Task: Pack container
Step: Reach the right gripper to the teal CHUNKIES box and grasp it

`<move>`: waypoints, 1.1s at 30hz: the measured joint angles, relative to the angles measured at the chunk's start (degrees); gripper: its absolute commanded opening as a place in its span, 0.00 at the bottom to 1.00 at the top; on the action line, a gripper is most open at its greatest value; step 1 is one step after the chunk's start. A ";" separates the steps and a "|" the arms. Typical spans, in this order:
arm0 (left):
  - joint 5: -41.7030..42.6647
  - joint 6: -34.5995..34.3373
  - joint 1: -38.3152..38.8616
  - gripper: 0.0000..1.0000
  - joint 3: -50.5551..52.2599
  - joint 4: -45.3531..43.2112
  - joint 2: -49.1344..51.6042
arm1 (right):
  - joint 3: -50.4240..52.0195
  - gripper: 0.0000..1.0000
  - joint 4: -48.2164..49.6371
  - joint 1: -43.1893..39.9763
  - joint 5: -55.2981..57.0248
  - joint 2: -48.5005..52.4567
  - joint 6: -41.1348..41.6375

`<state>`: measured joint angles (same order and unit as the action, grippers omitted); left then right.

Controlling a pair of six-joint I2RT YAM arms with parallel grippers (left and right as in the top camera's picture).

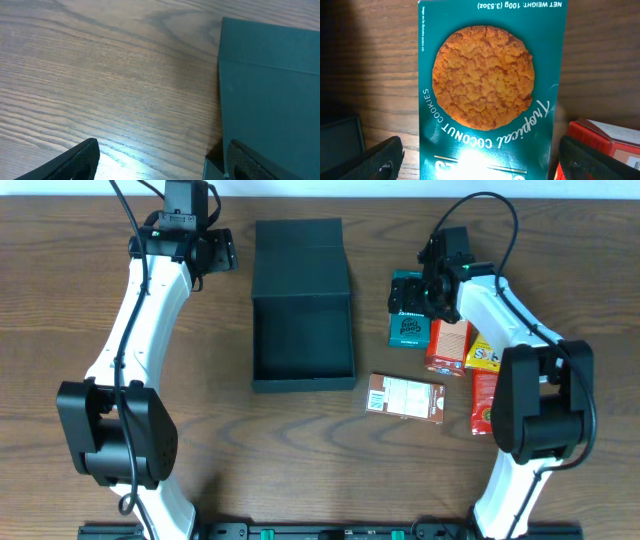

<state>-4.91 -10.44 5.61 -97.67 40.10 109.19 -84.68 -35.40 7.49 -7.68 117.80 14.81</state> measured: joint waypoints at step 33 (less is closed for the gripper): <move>0.00 1.49 -0.28 0.83 0.00 0.42 0.00 | 0.00 0.94 -1.81 6.56 6.56 1.68 -2.25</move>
<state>-4.91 -8.95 5.32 -97.67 40.51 109.19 -84.68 -37.21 14.04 -1.13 119.48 12.56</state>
